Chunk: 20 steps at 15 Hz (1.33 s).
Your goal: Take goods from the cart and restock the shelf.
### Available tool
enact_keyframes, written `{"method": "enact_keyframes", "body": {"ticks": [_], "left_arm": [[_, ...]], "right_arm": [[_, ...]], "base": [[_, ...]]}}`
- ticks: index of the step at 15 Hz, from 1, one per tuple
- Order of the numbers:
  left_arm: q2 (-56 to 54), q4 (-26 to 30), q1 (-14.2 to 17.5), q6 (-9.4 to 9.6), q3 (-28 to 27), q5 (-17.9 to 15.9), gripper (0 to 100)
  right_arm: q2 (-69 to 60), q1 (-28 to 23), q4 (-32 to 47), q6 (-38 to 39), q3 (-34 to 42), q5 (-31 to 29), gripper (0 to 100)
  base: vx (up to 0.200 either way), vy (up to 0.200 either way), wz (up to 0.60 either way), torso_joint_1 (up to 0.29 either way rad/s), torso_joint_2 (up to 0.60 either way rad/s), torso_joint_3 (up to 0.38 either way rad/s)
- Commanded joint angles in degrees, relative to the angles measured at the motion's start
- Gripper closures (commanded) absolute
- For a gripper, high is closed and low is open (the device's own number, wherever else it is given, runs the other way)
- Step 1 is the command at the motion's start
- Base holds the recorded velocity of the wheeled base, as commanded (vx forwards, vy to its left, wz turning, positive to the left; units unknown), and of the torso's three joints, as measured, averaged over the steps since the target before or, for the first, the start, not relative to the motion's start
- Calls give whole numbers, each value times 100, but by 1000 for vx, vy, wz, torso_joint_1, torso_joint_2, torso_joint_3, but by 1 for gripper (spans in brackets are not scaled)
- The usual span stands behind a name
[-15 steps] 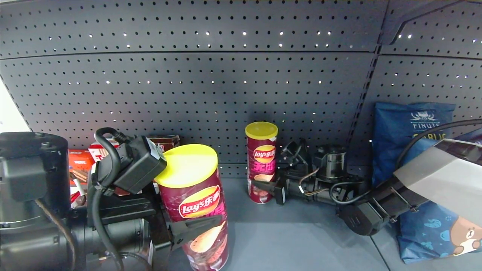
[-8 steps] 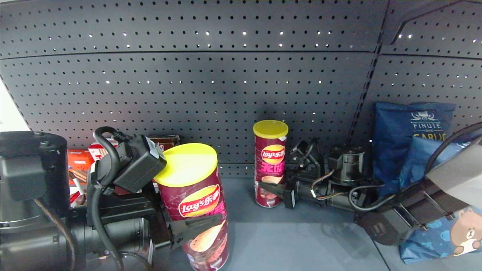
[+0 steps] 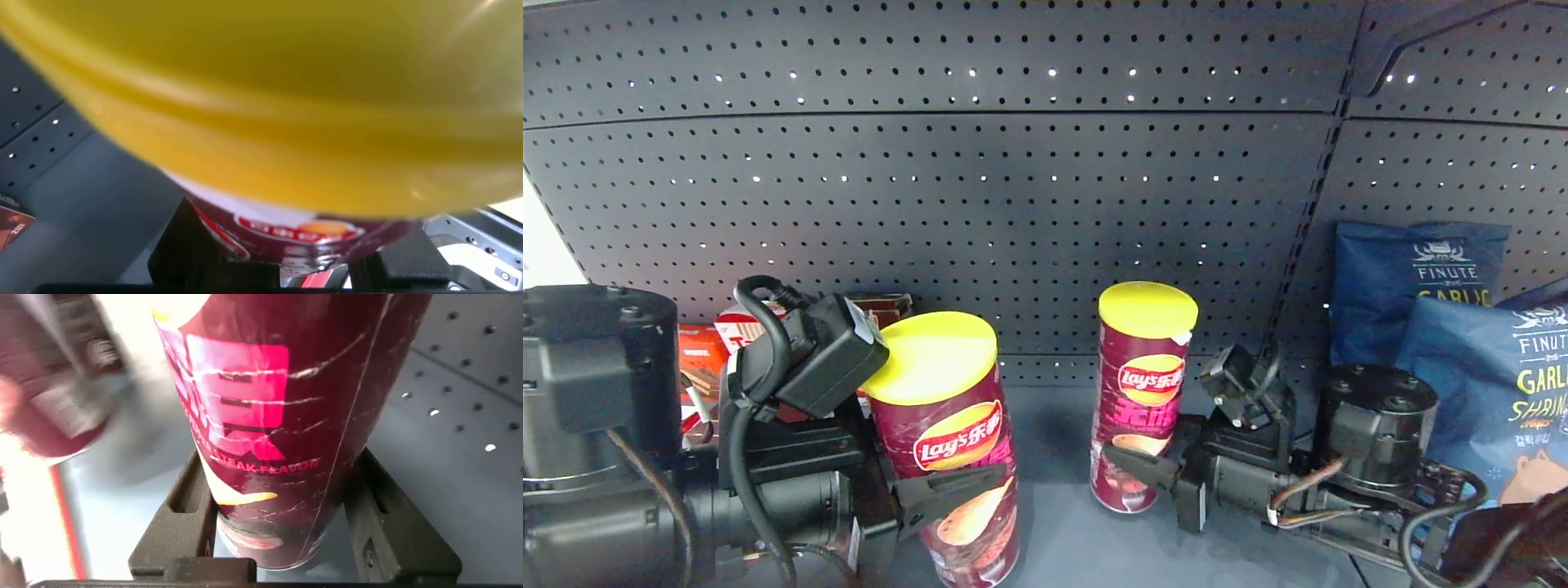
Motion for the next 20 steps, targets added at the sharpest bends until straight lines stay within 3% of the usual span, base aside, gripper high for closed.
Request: {"method": "enact_keyframes", "body": {"ticks": [1,6,20], "left_arm": [[4,-2,-3,-1,1,1,100],[-4,16,-3,-1,27,10,100],[48,25,-3,-1,10,10,100]], "right_arm": [[-560,130,-4,-1,458,-26,100],[-489,499,-505,7,1091,-219,100],[267,517,-1322,25,1381,-219,100]], "base": [[0,0,0,0,0,0],[0,0,0,0,0,0],[0,0,0,0,0,0]]}}
